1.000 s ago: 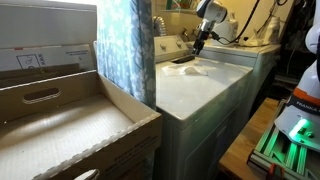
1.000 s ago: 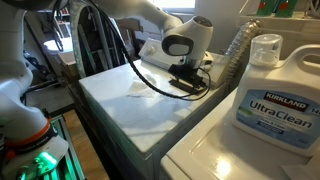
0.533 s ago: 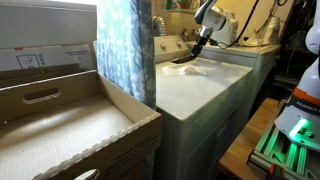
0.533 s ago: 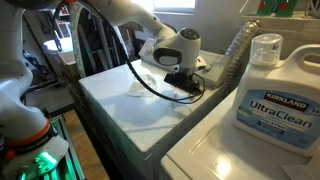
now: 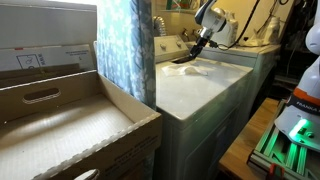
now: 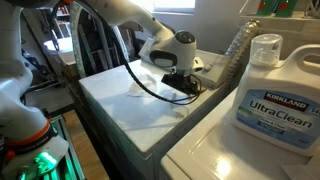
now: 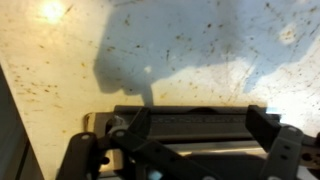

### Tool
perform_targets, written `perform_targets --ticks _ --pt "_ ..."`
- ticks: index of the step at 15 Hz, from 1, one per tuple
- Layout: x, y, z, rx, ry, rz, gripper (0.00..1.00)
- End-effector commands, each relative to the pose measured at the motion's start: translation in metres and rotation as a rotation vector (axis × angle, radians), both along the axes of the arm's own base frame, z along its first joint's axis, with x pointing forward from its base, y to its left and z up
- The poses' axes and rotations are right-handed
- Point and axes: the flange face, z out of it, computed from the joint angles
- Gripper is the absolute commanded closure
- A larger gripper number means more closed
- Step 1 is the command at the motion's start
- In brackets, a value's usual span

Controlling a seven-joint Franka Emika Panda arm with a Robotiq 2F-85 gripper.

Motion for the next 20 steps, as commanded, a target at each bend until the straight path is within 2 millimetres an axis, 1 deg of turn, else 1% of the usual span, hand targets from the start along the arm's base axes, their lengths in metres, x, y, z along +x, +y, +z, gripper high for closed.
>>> perform_targets --ticks 1,8,11,20 --pt "-0.001 0.008 -0.012 -0.026 0.028 -0.063 0.00" --pt "0.015 0.026 -0.013 -0.083 0.024 -0.098 0.00" --pt "0.021 0.029 -0.017 -0.087 0.007 -0.115 0.00" --pt "0.036 0.043 -0.017 -0.080 -0.069 -0.154 0.00"
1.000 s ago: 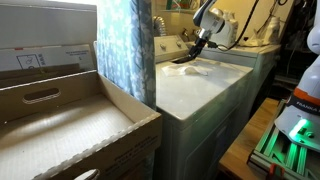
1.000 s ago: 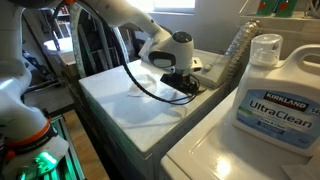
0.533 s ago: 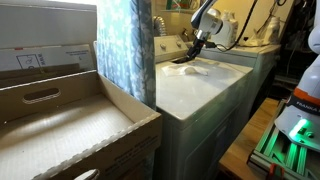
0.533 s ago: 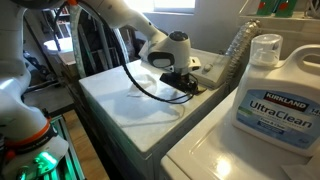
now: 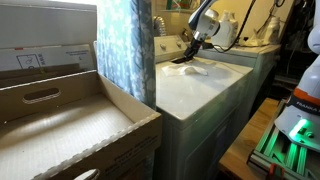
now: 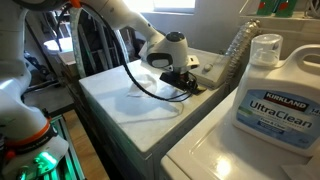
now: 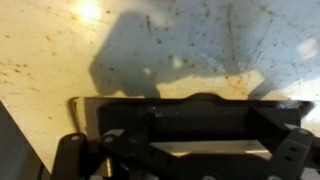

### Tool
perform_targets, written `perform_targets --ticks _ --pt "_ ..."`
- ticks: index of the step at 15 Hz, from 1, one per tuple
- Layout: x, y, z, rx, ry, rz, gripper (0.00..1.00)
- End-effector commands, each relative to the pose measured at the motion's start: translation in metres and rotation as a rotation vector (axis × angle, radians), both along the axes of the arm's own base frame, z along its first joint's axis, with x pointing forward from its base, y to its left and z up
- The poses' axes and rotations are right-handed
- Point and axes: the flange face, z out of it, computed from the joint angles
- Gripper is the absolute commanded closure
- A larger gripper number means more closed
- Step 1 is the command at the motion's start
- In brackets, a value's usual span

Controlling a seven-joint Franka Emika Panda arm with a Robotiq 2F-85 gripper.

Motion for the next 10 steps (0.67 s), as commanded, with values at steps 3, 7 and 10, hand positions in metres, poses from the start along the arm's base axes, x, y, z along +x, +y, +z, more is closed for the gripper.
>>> perform_targets --ticks 3,7,10 --pt "0.0220 0.0127 -0.0108 0.011 -0.064 -0.049 0.00" --pt "0.0260 0.0117 -0.0114 -0.002 -0.065 -0.053 0.00" --pt "0.0234 0.0063 -0.0025 0.000 -0.059 -0.062 0.00"
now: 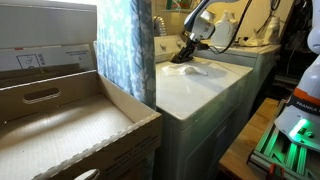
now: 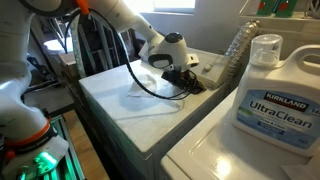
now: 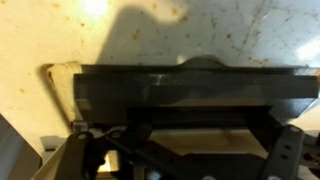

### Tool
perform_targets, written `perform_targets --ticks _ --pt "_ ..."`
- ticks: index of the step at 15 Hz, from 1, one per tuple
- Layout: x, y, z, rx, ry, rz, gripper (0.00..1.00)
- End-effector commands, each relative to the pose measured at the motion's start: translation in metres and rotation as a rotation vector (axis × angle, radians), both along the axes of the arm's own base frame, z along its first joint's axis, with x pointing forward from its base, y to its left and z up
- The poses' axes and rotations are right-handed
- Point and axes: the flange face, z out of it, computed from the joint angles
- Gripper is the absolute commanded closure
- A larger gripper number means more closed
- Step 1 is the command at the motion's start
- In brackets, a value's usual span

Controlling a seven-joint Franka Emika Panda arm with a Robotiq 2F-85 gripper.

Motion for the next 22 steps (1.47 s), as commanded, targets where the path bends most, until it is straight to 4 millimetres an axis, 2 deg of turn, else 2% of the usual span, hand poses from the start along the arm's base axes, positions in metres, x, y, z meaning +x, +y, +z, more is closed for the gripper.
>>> perform_targets --ticks 1,4,8,11,15,20,22 --pt "-0.001 -0.010 0.006 0.006 0.005 -0.024 0.00" --pt "-0.007 -0.015 0.026 -0.002 -0.004 -0.020 0.00" --pt "-0.014 -0.018 0.036 -0.002 0.050 0.002 0.00" --pt "-0.019 -0.019 0.029 0.005 0.129 0.042 0.00" --pt "-0.017 -0.020 0.014 0.011 0.136 0.057 0.00" --pt "-0.019 -0.019 0.010 0.005 0.162 0.070 0.00" --pt "-0.023 -0.022 0.017 0.003 0.177 0.100 0.00"
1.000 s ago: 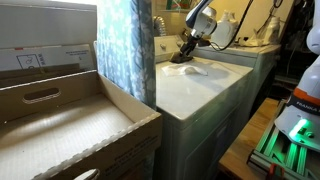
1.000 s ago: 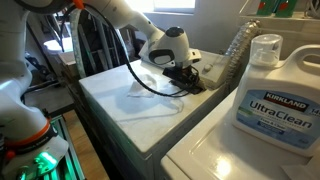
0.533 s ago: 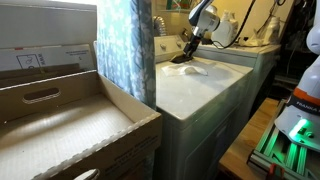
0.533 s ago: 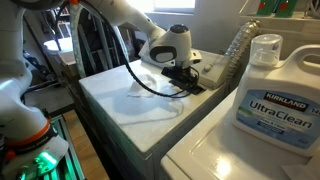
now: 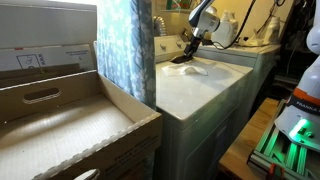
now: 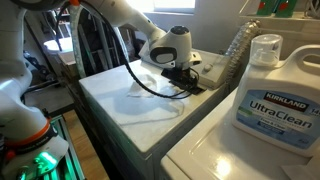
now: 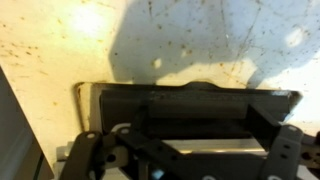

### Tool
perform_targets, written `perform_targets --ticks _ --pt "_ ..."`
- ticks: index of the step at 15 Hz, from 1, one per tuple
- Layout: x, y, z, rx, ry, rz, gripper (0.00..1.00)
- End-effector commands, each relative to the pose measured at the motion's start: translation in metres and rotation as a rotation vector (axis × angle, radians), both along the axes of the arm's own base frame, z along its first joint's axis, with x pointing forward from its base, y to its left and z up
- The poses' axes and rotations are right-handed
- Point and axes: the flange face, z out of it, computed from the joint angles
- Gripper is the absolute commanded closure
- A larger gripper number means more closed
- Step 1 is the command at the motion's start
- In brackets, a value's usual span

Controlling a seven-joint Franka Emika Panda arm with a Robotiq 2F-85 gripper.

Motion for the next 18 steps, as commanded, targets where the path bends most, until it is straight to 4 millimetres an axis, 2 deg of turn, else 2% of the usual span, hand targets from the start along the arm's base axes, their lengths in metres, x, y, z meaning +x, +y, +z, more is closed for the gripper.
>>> perform_targets --ticks 1,3,7,13,18 --pt "-0.011 -0.006 0.000 -0.003 0.060 0.048 0.00" --pt "-0.014 -0.006 0.001 -0.004 0.080 0.067 0.00" --pt "-0.011 -0.002 -0.015 0.002 0.057 0.085 0.00" --pt "-0.008 -0.002 -0.027 -0.008 0.042 0.063 0.00" --pt "-0.002 0.002 -0.027 0.055 -0.026 -0.014 0.00"
